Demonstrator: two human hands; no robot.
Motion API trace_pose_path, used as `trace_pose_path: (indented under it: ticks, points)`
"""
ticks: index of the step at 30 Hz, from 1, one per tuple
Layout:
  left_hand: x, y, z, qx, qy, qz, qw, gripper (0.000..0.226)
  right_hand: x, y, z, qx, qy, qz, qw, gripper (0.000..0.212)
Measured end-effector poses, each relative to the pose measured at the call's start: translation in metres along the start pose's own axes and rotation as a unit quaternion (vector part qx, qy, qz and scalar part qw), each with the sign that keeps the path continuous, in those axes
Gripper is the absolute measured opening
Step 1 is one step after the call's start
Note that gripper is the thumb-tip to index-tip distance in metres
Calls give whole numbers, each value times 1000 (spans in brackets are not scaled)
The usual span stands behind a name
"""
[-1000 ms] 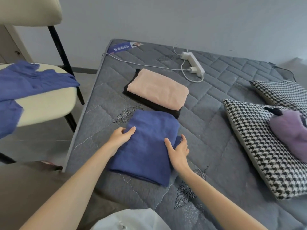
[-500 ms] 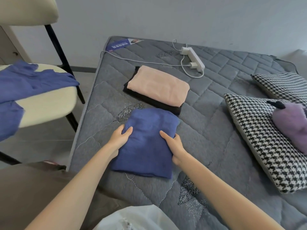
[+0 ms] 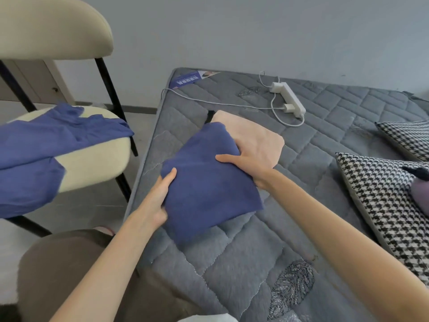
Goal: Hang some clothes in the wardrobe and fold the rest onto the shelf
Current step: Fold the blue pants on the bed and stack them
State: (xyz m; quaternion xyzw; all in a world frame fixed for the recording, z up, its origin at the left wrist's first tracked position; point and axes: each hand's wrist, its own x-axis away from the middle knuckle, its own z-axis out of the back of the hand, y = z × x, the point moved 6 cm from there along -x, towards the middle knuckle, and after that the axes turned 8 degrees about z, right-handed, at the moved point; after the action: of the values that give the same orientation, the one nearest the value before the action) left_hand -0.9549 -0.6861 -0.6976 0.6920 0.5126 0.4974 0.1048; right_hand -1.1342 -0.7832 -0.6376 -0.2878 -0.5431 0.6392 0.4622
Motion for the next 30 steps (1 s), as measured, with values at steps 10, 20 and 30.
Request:
trace_pose_path:
  ticks: [10,20,30]
  points:
    - [-45,46,-91,75,65,-144,985,25,-93,-70,75,154,-4,93,984,59]
    - [-107,30,-179,137,61,-141,979,44,-177,-52,137,316,-71,58,944,69]
    - [-130,-25,-169,161,44,68,984,52,-172,26,170,393,44,-57,917,89]
